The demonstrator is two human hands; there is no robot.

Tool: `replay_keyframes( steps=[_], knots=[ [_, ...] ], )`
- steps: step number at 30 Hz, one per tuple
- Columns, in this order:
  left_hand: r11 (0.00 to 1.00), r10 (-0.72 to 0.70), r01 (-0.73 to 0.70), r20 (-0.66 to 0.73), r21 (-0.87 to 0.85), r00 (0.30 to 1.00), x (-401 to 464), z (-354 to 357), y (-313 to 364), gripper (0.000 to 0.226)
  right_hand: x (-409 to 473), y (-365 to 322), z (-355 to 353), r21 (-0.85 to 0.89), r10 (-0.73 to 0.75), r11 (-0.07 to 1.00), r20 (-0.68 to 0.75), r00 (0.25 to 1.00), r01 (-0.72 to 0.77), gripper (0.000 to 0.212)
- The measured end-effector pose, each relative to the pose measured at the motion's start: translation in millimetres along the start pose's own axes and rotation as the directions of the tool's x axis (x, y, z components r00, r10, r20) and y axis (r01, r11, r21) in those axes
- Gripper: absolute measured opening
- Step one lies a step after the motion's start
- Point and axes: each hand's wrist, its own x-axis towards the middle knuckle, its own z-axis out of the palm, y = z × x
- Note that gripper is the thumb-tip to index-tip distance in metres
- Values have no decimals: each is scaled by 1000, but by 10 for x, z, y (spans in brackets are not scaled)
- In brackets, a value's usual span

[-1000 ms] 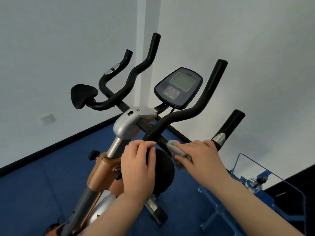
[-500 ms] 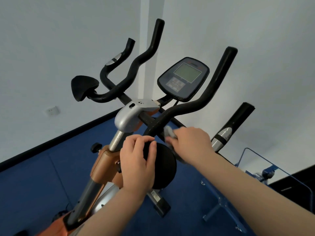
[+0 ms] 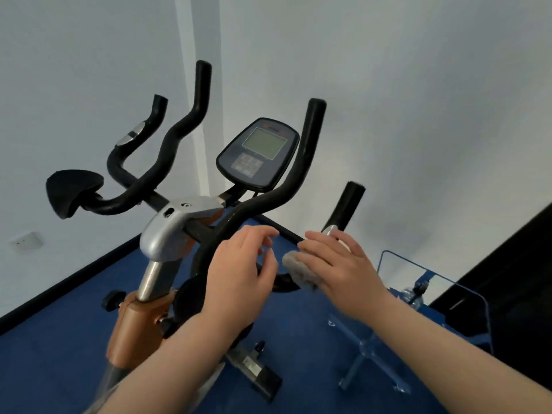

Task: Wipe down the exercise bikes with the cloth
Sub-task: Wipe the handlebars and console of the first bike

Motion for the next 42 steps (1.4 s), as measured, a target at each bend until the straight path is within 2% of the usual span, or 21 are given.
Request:
replay_keyframes(
  steps=[2, 4, 5, 7, 9, 10, 13, 16, 18, 21, 26, 29, 31, 33, 34, 35, 37, 39, 40, 41, 42],
  knots=[
    [995, -89, 88, -17, -55, 996, 23, 37, -28, 24, 70, 84, 21, 55, 156, 987, -47, 987, -154, 26],
    [992, -124, 123, -40, -34, 991, 5, 74, -62, 22, 125, -131, 117, 197, 379, 916, -140, 915, -350, 23],
    [991, -134, 134, -32, -9, 990, 0, 81, -76, 21, 115, -277, 202, 247, 414, 896, -171, 894, -368, 20],
    [990, -130, 129, 11, 49, 991, 10, 87, -93, 17, 26, -428, 313, 230, 271, 948, -214, 938, -222, 20],
    [988, -109, 101, 67, 117, 992, 30, 92, -100, 12, 46, -165, 258, 129, 83, 990, -183, 980, -59, 26],
    [986, -107, 94, 87, 141, 991, 42, 92, -101, 12, 101, 25, 211, 90, 53, 995, -174, 983, -38, 30],
    [982, -127, 111, 100, 153, 987, 48, 91, -88, 13, 282, 403, 106, 74, 211, 977, -215, 954, -199, 31],
    [981, -139, 123, 95, 150, 986, 44, 75, -78, 12, 228, 81, 276, 200, 335, 937, -291, 896, -286, 20],
    [979, -137, 120, 94, 165, 986, 50, 62, -62, 9, 147, -45, 362, 206, 193, 970, -314, 930, -132, 20],
    [974, -145, 120, 122, 190, 982, 60, 54, -34, 8, 237, 330, 256, 77, -60, 994, -265, 962, 83, 29],
    [973, -168, 146, 116, 178, 979, 40, 36, -24, 10, 575, 1074, 1, -252, -349, 923, -233, 908, 290, 27],
    [972, -173, 153, 109, 177, 979, 45, 32, -25, 11, 717, 1239, -29, -185, -392, 917, -264, 881, 352, 26],
    [970, -180, 160, 100, 181, 979, 44, 48, -34, 11, 710, 1237, 0, -90, -246, 969, -332, 910, 229, 27],
    [971, -191, 175, 87, 164, 978, 44, 56, -47, 11, 660, 1122, 66, 102, 78, 994, -420, 904, -38, 30],
    [972, -194, 180, 78, 154, 978, 43, 62, -52, 11, 638, 1037, 97, 238, 282, 952, -428, 859, -193, 33],
    [972, -192, 181, 70, 147, 979, 42, 68, -54, 12, 627, 939, 127, 394, 500, 850, -395, 770, -350, 37],
    [974, -192, 183, 64, 135, 979, 35, 73, -49, 13, 646, 709, 175, 653, 834, 523, -259, 487, -548, 40],
    [973, -198, 190, 52, 133, 979, 37, 75, -44, 13, 683, 451, 205, 795, 951, 295, -194, 239, -530, 32],
    [972, -200, 192, 48, 136, 979, 37, 80, -44, 13, 681, 314, 214, 838, 965, 257, -193, 178, -481, 28],
    [971, -202, 195, 43, 138, 978, 35, 85, -44, 14, 657, 173, 230, 848, 960, 276, -218, 176, -452, 30],
    [971, -203, 196, 34, 138, 979, 33, 86, -44, 14, 609, 28, 254, 830, 940, 332, -256, 224, -447, 36]
  ],
)
